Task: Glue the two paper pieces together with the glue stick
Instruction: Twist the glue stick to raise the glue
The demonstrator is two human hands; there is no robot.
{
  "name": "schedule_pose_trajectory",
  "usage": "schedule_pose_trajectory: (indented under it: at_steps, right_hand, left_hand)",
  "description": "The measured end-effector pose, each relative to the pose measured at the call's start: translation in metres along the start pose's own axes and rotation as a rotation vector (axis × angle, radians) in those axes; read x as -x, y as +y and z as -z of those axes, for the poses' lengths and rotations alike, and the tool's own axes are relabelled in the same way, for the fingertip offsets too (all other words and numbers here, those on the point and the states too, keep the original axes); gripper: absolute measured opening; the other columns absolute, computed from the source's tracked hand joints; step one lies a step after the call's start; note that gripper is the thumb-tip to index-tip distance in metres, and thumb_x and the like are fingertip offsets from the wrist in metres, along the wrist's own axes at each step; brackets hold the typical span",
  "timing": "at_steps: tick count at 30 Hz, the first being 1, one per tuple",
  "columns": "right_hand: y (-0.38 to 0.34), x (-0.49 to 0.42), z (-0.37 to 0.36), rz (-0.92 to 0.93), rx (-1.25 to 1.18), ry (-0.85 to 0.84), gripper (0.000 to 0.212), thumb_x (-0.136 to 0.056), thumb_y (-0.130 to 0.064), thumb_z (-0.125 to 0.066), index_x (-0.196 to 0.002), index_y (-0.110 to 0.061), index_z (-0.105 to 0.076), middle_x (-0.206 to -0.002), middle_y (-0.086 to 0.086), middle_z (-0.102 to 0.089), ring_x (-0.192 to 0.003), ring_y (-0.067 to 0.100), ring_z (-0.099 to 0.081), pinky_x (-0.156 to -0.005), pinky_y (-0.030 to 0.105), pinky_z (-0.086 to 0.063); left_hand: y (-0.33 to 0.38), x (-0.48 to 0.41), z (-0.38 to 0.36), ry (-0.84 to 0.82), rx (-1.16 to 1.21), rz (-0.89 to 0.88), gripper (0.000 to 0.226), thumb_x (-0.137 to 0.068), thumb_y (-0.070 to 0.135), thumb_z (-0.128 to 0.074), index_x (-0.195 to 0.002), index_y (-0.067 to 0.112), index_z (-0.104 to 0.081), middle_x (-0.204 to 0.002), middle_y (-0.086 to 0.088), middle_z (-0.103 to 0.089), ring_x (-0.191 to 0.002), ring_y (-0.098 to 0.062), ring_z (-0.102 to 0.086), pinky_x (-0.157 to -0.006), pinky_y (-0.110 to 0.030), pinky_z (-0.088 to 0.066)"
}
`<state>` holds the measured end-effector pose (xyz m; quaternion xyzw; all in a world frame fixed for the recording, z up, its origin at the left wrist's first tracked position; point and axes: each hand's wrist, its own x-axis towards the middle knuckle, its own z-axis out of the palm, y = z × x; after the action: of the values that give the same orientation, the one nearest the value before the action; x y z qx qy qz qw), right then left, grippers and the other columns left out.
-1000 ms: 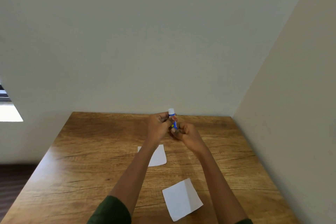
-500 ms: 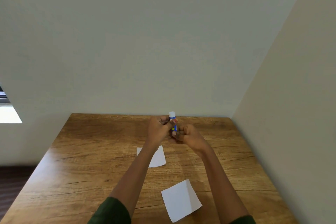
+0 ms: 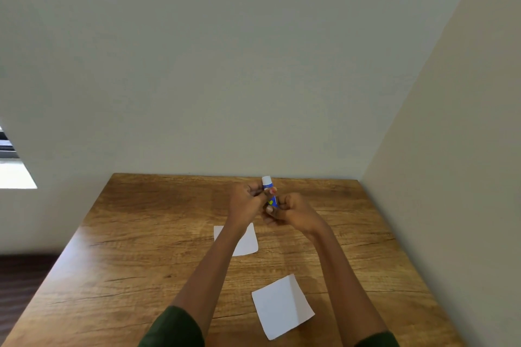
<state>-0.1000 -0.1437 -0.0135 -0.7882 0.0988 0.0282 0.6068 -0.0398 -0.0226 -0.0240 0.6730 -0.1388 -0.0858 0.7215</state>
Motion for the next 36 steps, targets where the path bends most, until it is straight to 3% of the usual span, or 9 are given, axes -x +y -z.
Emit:
schedule_pose_trajectory:
  at_steps: [4, 8, 11, 15, 19, 22, 26, 30, 36]
  right_hand:
    - [0.002, 0.001, 0.001, 0.006, 0.065, 0.035, 0.028, -0.085, -0.015, -0.067, -0.108, 0.001, -0.063, -0.092, 0.013, -0.069, -0.085, 0.022, -0.068, -0.084, 0.042, -0.057]
    - [0.005, 0.000, -0.012, 0.040, 0.104, 0.343, 0.045, -0.068, -0.026, -0.083, -0.104, -0.009, -0.061, -0.089, 0.008, -0.068, -0.077, 0.021, -0.068, -0.065, 0.038, -0.061]
    - [0.007, -0.004, -0.015, 0.097, 0.056, 0.440, 0.030, -0.066, -0.024, -0.084, -0.084, -0.010, -0.066, -0.073, 0.007, -0.067, -0.064, 0.017, -0.065, -0.060, 0.036, -0.060]
    - [0.007, -0.007, -0.010, 0.120, 0.044, 0.334, 0.014, -0.075, -0.018, -0.078, -0.077, -0.013, -0.065, -0.067, 0.005, -0.065, -0.060, 0.015, -0.065, -0.058, 0.024, -0.058]
    - [0.009, -0.005, 0.000, 0.116, -0.020, 0.083, 0.009, -0.091, -0.015, -0.060, -0.089, -0.007, -0.065, -0.073, 0.007, -0.067, -0.063, 0.015, -0.064, -0.065, 0.028, -0.056]
    - [0.009, -0.005, -0.001, 0.123, -0.026, 0.098, 0.015, -0.091, -0.018, -0.059, -0.096, -0.005, -0.064, -0.079, 0.008, -0.068, -0.069, 0.018, -0.066, -0.071, 0.031, -0.058]
    - [0.009, -0.009, -0.014, 0.111, 0.052, 0.241, 0.037, -0.072, -0.029, -0.079, -0.101, -0.014, -0.061, -0.086, 0.008, -0.072, -0.081, 0.025, -0.071, -0.076, 0.037, -0.058]
    - [0.007, -0.014, -0.017, 0.129, -0.054, 0.385, 0.029, -0.071, -0.021, -0.081, -0.088, -0.006, -0.064, -0.075, 0.013, -0.071, -0.073, 0.027, -0.071, -0.073, 0.041, -0.060]
    - [0.008, -0.008, -0.007, 0.132, -0.239, 0.074, 0.019, -0.092, -0.017, -0.057, -0.094, 0.000, -0.065, -0.075, 0.010, -0.068, -0.065, 0.017, -0.065, -0.066, 0.028, -0.055]
  left_hand:
    - [-0.004, 0.001, -0.001, 0.023, -0.020, 0.000, 0.010, -0.074, 0.016, -0.075, -0.085, 0.015, -0.074, -0.074, 0.006, -0.072, -0.067, 0.002, -0.068, -0.058, -0.009, -0.050]
    - [0.003, -0.006, -0.003, 0.076, 0.032, 0.061, 0.009, -0.073, 0.017, -0.077, -0.081, 0.020, -0.073, -0.068, 0.009, -0.069, -0.058, 0.003, -0.066, -0.050, -0.009, -0.048]
    - [0.005, -0.010, -0.002, 0.079, 0.019, 0.054, 0.011, -0.073, 0.019, -0.077, -0.083, 0.017, -0.074, -0.069, 0.006, -0.070, -0.059, 0.003, -0.066, -0.051, -0.008, -0.047]
    - [0.007, -0.012, -0.003, 0.055, 0.000, 0.038, 0.017, -0.074, 0.019, -0.076, -0.089, 0.013, -0.074, -0.070, 0.007, -0.069, -0.060, 0.009, -0.064, -0.053, -0.004, -0.045]
    - [0.006, -0.010, -0.001, 0.020, 0.008, 0.022, 0.019, -0.075, 0.022, -0.075, -0.089, 0.010, -0.074, -0.078, -0.002, -0.074, -0.065, 0.001, -0.067, -0.059, -0.007, -0.048]
    - [0.007, -0.010, 0.001, 0.028, 0.024, 0.032, 0.014, -0.076, 0.019, -0.074, -0.087, 0.011, -0.074, -0.083, -0.006, -0.075, -0.071, -0.008, -0.069, -0.065, -0.015, -0.051]
    - [0.012, -0.014, 0.003, 0.060, 0.050, 0.063, 0.004, -0.076, 0.019, -0.074, -0.077, 0.022, -0.071, -0.076, 0.000, -0.073, -0.059, -0.011, -0.066, -0.061, -0.028, -0.055]
    - [0.015, -0.015, 0.002, 0.049, 0.065, 0.048, 0.007, -0.076, 0.017, -0.074, -0.083, 0.015, -0.074, -0.074, 0.001, -0.073, -0.059, -0.011, -0.067, -0.055, -0.019, -0.054]
    - [0.016, -0.015, 0.005, 0.015, 0.044, 0.007, 0.013, -0.077, 0.021, -0.073, -0.086, 0.012, -0.074, -0.078, -0.003, -0.074, -0.067, -0.004, -0.069, -0.061, -0.012, -0.051]
